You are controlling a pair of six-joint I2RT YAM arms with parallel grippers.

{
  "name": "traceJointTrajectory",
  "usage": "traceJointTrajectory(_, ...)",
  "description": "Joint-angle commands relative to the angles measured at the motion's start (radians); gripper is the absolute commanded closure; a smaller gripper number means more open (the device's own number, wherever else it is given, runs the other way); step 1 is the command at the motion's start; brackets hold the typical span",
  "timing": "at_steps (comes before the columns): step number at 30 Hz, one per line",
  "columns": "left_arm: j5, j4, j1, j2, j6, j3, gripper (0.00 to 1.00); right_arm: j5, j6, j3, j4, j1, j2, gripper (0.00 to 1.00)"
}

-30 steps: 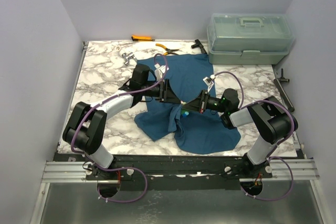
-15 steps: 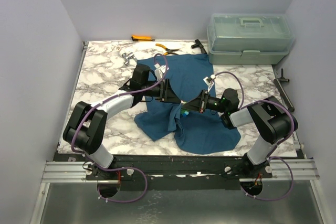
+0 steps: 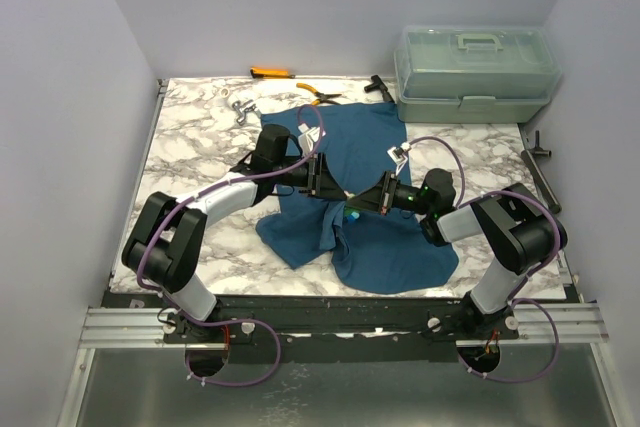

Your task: Remove the brooch from the garment

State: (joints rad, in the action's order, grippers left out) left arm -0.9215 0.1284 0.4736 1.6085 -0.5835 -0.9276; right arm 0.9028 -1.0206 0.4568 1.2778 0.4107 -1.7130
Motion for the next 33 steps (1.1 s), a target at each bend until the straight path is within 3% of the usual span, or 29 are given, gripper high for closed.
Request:
traceJointTrajectory(1,0.030,-0.024,0.005,0.019,0.020,-0.021,0.66,-0.023,0.001,0.005,0.031,-0.006,-0.003,0.99)
traceJointTrajectory(13,0.025,-0.076,-0.002,0.005,0.047,-0.023,0.74,-0.032,0.008,-0.004,0.031,-0.022,0.005,1.00)
traceJointTrajectory(17,-0.005,-0.079,-0.013,0.000,0.042,-0.026,0.59,-0.025,0.006,-0.007,0.041,-0.029,0.007,1.00)
traceJointTrajectory(20,-0.008,-0.079,-0.013,-0.005,0.039,-0.022,0.58,-0.023,0.003,-0.007,0.050,-0.030,0.008,1.00)
traceJointTrajectory(26,0.001,-0.084,-0.013,-0.007,0.045,-0.019,0.70,-0.015,-0.006,-0.008,0.066,-0.031,0.006,0.99)
traceJointTrajectory(33,-0.048,-0.069,-0.033,-0.022,0.045,-0.028,0.54,-0.015,0.007,-0.007,0.054,-0.033,0.004,0.99)
